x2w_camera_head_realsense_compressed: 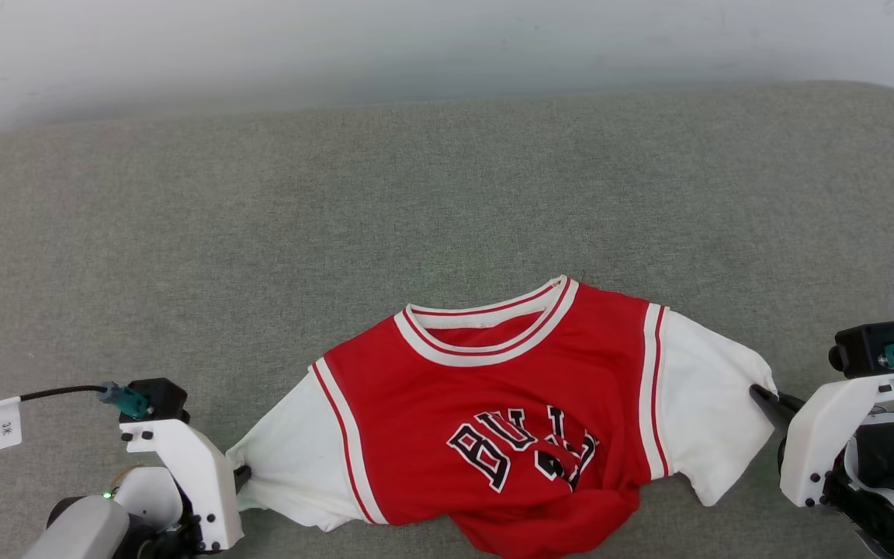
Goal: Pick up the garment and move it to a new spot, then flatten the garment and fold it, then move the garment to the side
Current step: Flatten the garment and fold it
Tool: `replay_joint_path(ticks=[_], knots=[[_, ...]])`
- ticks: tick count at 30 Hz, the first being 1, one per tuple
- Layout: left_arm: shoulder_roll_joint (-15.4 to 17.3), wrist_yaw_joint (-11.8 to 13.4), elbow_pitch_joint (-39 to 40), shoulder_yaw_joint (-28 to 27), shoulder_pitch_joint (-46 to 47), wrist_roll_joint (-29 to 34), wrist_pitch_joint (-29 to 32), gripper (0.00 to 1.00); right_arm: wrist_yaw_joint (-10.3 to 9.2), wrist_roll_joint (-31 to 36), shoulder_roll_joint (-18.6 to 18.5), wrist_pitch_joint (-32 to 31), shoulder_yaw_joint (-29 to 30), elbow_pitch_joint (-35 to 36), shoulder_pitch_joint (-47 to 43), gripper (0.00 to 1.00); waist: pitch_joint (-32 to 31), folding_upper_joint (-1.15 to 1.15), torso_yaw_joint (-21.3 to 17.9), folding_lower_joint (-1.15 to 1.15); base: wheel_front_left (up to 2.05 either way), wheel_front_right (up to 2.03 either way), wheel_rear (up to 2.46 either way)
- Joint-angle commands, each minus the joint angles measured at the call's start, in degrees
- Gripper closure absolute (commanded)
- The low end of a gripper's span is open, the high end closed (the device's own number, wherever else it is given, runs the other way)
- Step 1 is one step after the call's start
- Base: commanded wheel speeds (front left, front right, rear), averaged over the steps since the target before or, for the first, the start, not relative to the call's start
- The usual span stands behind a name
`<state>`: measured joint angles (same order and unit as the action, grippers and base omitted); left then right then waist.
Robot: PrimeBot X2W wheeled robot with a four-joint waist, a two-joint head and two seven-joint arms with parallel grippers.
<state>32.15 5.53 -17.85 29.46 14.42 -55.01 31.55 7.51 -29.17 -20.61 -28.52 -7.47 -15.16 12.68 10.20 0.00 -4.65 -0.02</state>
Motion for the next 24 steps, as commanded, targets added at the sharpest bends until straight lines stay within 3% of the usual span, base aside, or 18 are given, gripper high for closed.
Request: replay_joint_path(ticks=[1, 4, 9, 16, 24], knots=[[-4.08, -0.74, -2.43, 3.13, -1.54, 0.46, -0.57, 1.0, -0.04, 0.49, -0.17, 0.47, -0.05, 0.32, 0.07, 1.0, -0.67, 0.0, 0.15, 0.02, 0.0, 0.0, 0.0], [-2.81, -0.33, -1.95, 1.84, 0.83, 3.18, -5.02, 1.0, -0.04, 1.53, -0.81, 1.22, -0.15, 0.11, 0.3, 1.0, -2.28, 0.0, 0.54, 0.02, 0.0, 0.0, 0.0], [-0.84, 2.68, 1.25, -0.19, 4.67, 7.85, -11.21, 1.0, -0.04, 3.67, -1.9, 1.8, -0.62, -0.53, 2.19, 1.0, -5.68, 0.0, 1.25, 0.02, 0.0, 0.0, 0.0], [-1.7, 4.04, 4.54, -1.4, 12.33, 10.07, -12.45, 1.0, -0.05, 5.08, -4.08, 2.49, -3.86, -3.13, 8.89, 1.0, -8.74, 0.0, 1.03, 0.02, 0.0, 0.0, 0.0], [-4.44, 4.79, -2.27, -3.72, 25.44, 11.78, -15.7, 1.0, -0.05, 3.6, -5.71, 7.3, -9.69, -9.42, 23.15, 1.0, -6.07, 0.0, -0.11, 0.02, 0.0, 0.0, 0.0]])
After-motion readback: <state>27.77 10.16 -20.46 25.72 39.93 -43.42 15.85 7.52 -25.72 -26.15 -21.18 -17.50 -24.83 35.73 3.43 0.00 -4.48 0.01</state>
